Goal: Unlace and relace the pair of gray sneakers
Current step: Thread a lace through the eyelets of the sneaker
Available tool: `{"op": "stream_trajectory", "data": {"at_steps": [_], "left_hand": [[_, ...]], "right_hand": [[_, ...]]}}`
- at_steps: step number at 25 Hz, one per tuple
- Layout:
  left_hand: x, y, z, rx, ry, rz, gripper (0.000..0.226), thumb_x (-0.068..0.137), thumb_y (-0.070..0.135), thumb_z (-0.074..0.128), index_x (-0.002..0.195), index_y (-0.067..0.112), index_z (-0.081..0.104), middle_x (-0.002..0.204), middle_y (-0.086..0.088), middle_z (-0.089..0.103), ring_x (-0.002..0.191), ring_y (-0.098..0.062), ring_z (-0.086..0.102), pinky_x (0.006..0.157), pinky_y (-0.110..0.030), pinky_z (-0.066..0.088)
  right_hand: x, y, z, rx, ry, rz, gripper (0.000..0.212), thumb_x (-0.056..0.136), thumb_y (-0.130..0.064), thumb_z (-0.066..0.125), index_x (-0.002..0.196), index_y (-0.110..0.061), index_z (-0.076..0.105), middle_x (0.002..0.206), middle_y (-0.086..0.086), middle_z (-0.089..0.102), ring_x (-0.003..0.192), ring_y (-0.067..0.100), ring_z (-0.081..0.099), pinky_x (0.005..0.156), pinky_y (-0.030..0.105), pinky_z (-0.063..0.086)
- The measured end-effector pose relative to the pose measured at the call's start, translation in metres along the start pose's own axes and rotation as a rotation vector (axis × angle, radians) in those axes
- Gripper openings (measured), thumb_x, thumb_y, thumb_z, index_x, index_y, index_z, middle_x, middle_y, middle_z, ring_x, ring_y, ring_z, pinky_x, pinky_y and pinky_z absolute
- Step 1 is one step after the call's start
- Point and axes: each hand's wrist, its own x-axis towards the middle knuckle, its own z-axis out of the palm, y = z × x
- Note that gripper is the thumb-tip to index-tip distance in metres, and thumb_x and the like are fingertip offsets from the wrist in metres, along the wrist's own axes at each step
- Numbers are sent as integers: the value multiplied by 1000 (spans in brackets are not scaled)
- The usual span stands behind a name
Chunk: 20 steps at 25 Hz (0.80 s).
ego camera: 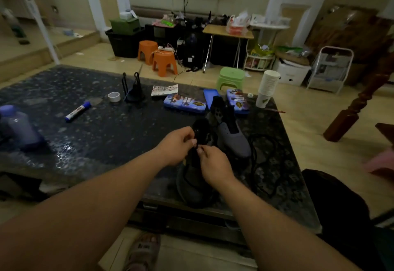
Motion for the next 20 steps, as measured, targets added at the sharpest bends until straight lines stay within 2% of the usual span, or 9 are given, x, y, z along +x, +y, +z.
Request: {"op": "stream_trajectory", "data": {"at_steps": [2, 5, 9, 10, 12, 13, 14, 17, 20], "left_hand": [[0, 4, -5, -47, 8, 5, 19, 104, 16, 56, 89, 25, 52, 93, -7, 72, 84, -29, 68, 78, -47, 58], [-3, 9, -12, -129, 0, -22, 16, 108, 18, 49, 93, 25, 50, 98, -9, 71, 83, -28, 68, 70, -45, 58], [-3, 25, -23, -258, 57, 3, 7, 109, 14, 47, 102, 12, 48, 97, -16, 72, 94, -34, 71, 79, -49, 58], [-1, 29, -25, -246, 40, 20, 8, 108, 14, 49, 101, 11, 49, 93, -14, 74, 92, -32, 71, 81, -49, 57], [1, 38, -31, -201, -39, -14, 10, 106, 14, 54, 96, 11, 54, 83, -9, 76, 82, -23, 69, 82, -44, 53], [2, 45, -37, -212, -69, -46, 11, 104, 15, 58, 93, 11, 58, 80, -9, 75, 80, -21, 67, 83, -42, 51], [4, 55, -43, -242, -87, -61, 12, 103, 16, 60, 92, 11, 61, 77, -9, 72, 78, -21, 66, 82, -41, 51], [10, 108, -72, -412, -107, -16, 15, 104, 17, 59, 91, 9, 61, 69, -6, 54, 67, -18, 59, 70, -30, 56], [20, 163, -97, -452, -110, 67, 27, 107, 19, 56, 81, 11, 54, 65, -4, 44, 59, -17, 53, 61, -28, 54]], "right_hand": [[1, 1, 13, -32, 32, -12, 37, 110, -33, 43, 139, -22, 64, 122, 10, 65, 114, 31, 60, 94, 39, 48], [12, 6, 13, -53, -10, -3, 39, 109, -33, 43, 140, -19, 64, 128, 12, 65, 118, 31, 61, 96, 38, 48], [10, 7, 15, -48, -79, 31, 37, 110, -33, 45, 135, -17, 67, 129, 11, 64, 119, 29, 60, 100, 36, 46], [11, 4, 12, -17, -79, 43, 32, 109, -33, 46, 120, -19, 72, 118, 9, 67, 110, 27, 62, 95, 35, 47], [13, -5, -5, 115, -52, 93, 32, 108, -33, 48, 85, -21, 68, 89, 5, 68, 86, 27, 63, 81, 39, 49], [17, -12, -19, 198, 2, 127, 34, 106, -33, 49, 81, -18, 67, 81, 5, 69, 79, 28, 64, 76, 42, 50], [24, -21, -39, 293, 71, 161, 35, 105, -34, 50, 83, -17, 70, 76, 5, 68, 73, 27, 64, 71, 42, 51], [40, -61, -116, 557, 187, 179, 35, 108, -32, 47, 97, -11, 73, 67, 1, 59, 56, 14, 53, 52, 26, 43], [46, -107, -181, 464, 218, 72, 38, 109, -37, 46, 104, -9, 71, 72, 3, 59, 60, 19, 52, 56, 29, 42]]}}
